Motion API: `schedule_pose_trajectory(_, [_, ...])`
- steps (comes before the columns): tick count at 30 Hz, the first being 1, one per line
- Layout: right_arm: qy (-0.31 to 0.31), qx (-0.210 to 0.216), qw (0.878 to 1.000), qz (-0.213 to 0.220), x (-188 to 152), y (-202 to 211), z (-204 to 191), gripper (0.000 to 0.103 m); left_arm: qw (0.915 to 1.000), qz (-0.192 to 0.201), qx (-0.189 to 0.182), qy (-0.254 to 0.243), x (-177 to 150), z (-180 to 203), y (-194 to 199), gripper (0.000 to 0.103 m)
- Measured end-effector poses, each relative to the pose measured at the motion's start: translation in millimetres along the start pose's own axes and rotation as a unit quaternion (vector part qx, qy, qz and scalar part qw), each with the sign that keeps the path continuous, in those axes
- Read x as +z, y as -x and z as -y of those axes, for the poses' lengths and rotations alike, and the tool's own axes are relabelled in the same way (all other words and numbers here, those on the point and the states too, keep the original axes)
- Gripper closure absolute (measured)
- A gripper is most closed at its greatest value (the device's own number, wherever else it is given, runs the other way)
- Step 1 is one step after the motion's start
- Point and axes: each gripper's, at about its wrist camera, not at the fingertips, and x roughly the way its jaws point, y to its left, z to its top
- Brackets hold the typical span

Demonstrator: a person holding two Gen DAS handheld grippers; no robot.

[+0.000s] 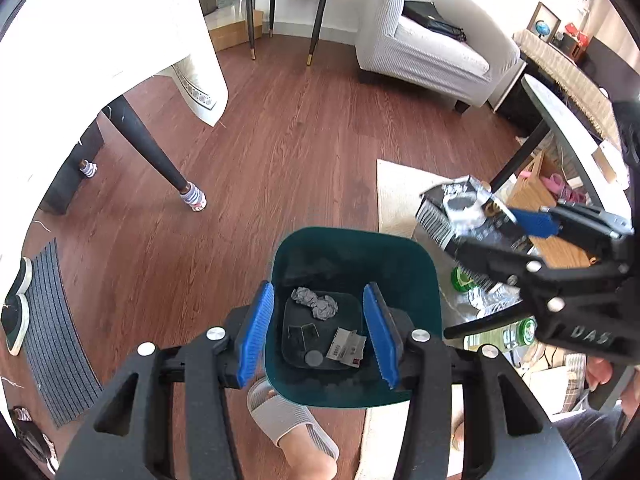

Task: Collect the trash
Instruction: 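Lower the black tissue package into the green bin and open the right tool, then move both tools back over the table toward the tape rolls and blue package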

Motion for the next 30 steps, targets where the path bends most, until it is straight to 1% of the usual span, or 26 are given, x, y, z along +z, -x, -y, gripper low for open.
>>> schedule_pose_trajectory(4, [0.008, -0.005, 1.000, -0.018, -7, -12, -4, 0.053, 0.9995, 0.026, -0.010, 0.013, 8, 1, 15, 0.057])
schedule_pose_trajectory(7, [0.013, -0.008, 0.999, -0.031, -13, -19, -7, 0.053, 0.9990, 0.038, -0.016, 0.016, 13, 3, 24, 0.058])
schedule_pose_trajectory(13, [0.029, -0.012, 0.998, -0.059, -24, -33, -14, 0.053, 0.9980, 0.055, -0.025, 0.018, 23, 6, 36, 0.062])
schedule_pose_trajectory(17, [0.037, -0.016, 0.996, -0.078, -29, -41, -18, 0.053, 0.9972, 0.066, -0.034, 0.016, 25, 10, 44, 0.064])
schedule_pose_trajectory(20, [0.042, -0.018, 0.995, -0.090, -34, -46, -19, 0.052, 0.9967, 0.074, -0.032, 0.013, 27, 14, 50, 0.064])
schedule_pose_trajectory(23, [0.043, -0.022, 0.994, -0.098, -37, -50, -17, 0.049, 0.9960, 0.080, -0.036, 0.014, 29, 15, 54, 0.064])
schedule_pose_trajectory(25, [0.047, -0.026, 0.993, -0.106, -41, -50, -17, 0.038, 0.9956, 0.084, -0.039, 0.016, 30, 15, 57, 0.064])
schedule_pose_trajectory(26, [0.048, -0.028, 0.993, -0.109, -42, -51, -16, 0.036, 0.9954, 0.086, -0.040, 0.017, 30, 15, 58, 0.064])
schedule_pose_trajectory(30, [0.048, -0.030, 0.992, -0.112, -46, -49, -12, 0.036, 0.9944, 0.094, -0.043, 0.019, 34, 17, 63, 0.064])
